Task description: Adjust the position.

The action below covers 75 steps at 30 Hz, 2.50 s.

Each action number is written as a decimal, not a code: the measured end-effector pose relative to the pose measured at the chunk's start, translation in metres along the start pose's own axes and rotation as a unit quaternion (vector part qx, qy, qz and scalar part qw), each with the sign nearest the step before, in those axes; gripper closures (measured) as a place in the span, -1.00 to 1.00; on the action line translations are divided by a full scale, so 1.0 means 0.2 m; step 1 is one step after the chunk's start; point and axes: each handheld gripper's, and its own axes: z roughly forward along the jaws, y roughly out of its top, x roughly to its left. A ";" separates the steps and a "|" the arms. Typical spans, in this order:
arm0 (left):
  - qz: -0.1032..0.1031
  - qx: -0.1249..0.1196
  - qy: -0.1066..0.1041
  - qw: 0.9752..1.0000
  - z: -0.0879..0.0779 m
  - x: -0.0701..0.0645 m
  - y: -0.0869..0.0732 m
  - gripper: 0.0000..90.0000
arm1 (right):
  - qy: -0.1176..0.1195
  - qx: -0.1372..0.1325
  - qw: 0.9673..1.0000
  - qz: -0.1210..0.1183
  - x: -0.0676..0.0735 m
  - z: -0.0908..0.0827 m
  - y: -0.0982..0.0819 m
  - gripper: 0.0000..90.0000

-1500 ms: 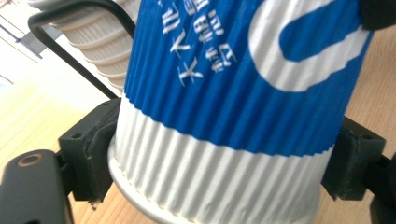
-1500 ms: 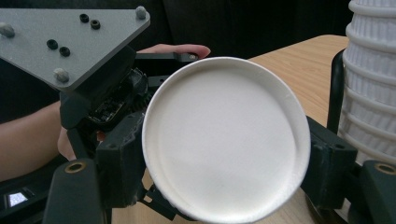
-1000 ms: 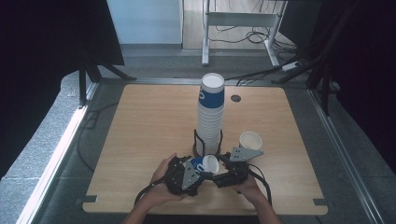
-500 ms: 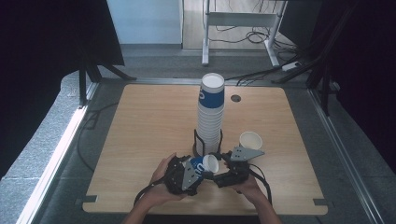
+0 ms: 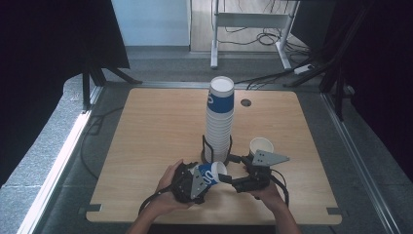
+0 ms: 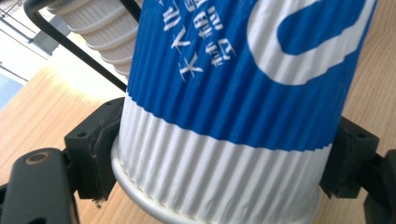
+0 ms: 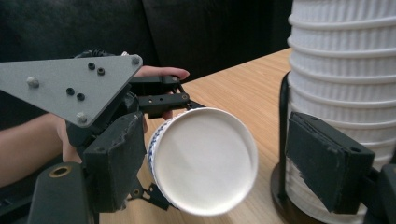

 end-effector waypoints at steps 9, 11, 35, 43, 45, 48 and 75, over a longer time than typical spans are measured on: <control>0.021 0.008 0.009 1.000 0.00 0.02 0.02 -0.64 | -0.005 0.107 0.993 -0.048 0.00 -0.02 0.05 -0.58; 0.027 0.011 0.010 1.000 0.00 0.02 0.03 -0.64 | -0.004 0.143 0.988 -0.057 0.00 -0.02 0.07 -0.60; 0.124 0.045 0.027 0.991 0.05 -0.06 0.09 -0.64 | 0.040 0.372 0.920 -0.121 0.02 0.25 0.16 -0.66; 0.153 0.052 0.020 0.987 0.06 -0.09 0.11 -0.64 | 0.057 0.399 0.906 -0.127 0.02 0.29 0.13 -0.45; 0.152 0.050 0.020 0.987 0.06 -0.10 0.11 -0.65 | 0.058 0.403 0.904 -0.130 0.02 0.29 0.12 -0.43; 0.138 0.041 0.018 0.989 0.07 -0.10 0.11 -0.67 | 0.059 0.404 0.903 -0.131 0.01 0.29 0.12 -0.42; -0.134 -0.044 -0.079 0.987 -0.08 0.17 0.01 -0.86 | 0.000 0.166 0.982 -0.088 0.03 0.06 0.08 -0.40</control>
